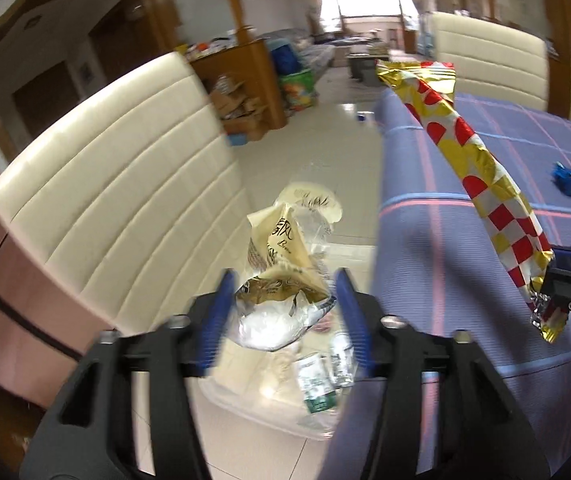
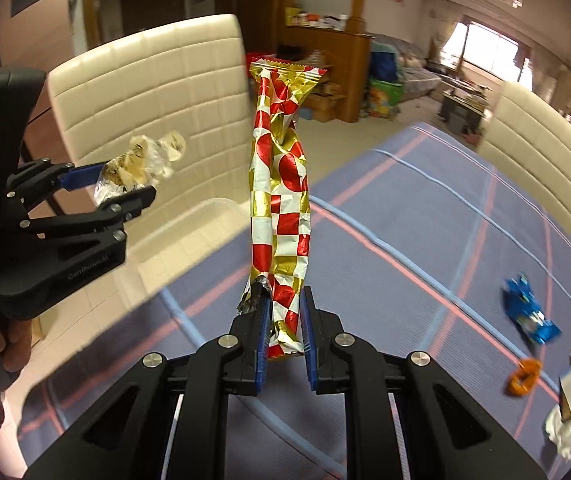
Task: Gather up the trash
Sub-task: 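Carry both wrappers to the clear bin and open both tools, then move both tools back over the table toward the pretzel and tissue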
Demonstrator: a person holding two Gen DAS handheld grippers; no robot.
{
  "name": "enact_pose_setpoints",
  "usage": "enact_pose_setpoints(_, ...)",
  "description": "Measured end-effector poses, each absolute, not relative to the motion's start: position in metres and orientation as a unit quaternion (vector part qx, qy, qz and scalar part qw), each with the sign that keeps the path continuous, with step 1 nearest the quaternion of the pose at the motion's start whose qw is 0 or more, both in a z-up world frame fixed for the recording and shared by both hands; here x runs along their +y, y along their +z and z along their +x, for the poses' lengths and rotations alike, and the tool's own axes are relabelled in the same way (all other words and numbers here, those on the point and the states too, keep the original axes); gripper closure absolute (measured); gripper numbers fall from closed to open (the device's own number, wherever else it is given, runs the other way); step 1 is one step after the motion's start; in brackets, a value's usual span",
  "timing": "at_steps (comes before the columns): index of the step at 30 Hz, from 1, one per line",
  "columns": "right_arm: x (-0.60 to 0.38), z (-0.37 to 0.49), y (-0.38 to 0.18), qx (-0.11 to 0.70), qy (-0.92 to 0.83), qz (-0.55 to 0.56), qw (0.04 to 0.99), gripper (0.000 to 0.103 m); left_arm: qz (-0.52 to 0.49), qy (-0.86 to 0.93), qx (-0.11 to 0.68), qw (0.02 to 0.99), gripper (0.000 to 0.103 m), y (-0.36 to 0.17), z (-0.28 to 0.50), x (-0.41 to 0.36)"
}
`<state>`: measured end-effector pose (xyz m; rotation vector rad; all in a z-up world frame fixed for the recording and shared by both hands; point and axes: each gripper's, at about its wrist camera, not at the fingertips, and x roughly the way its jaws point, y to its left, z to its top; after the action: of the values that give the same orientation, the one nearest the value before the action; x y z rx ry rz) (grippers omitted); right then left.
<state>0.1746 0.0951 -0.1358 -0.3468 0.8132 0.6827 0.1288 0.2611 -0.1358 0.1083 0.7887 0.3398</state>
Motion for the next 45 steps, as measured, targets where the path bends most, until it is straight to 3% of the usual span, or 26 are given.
enact_pose_setpoints(1, 0.103, 0.174, -0.136, 0.385, 0.329, -0.167, 0.846, 0.088, 0.046, 0.168, 0.378, 0.909, 0.016, -0.135, 0.126, 0.268)
enact_pose_setpoints(3, 0.116, 0.173, -0.137, 0.384, 0.335, -0.172, 0.843, 0.088, 0.040, 0.186, 0.363, 0.912, 0.007, -0.131, 0.120, 0.282)
enact_pose_setpoints(22, 0.172, 0.167, -0.157, 0.387, 0.358, -0.216, 0.822, 0.087, 0.013, 0.245, 0.360, 0.900, 0.004, -0.142, 0.097, 0.324)
enact_pose_setpoints(23, 0.172, 0.167, -0.157, 0.382, 0.356, -0.222, 0.824, 0.080, 0.014, 0.247, 0.360, 0.900, 0.004, -0.143, 0.095, 0.325)
enact_pose_setpoints(24, 0.172, 0.166, -0.158, 0.373, 0.346, -0.232, 0.829, 0.061, 0.014, 0.250, 0.360, 0.899, 0.004, -0.144, 0.094, 0.326)
enact_pose_setpoints(26, 0.169, 0.166, -0.157, 0.359, 0.337, -0.232, 0.839, 0.042, 0.009, 0.250, 0.361, 0.898, 0.004, -0.144, 0.092, 0.328)
enact_pose_setpoints(45, 0.100, 0.183, -0.139, 0.376, 0.296, -0.156, 0.864, 0.042, 0.045, 0.190, 0.361, 0.912, 0.004, -0.128, 0.104, 0.266)
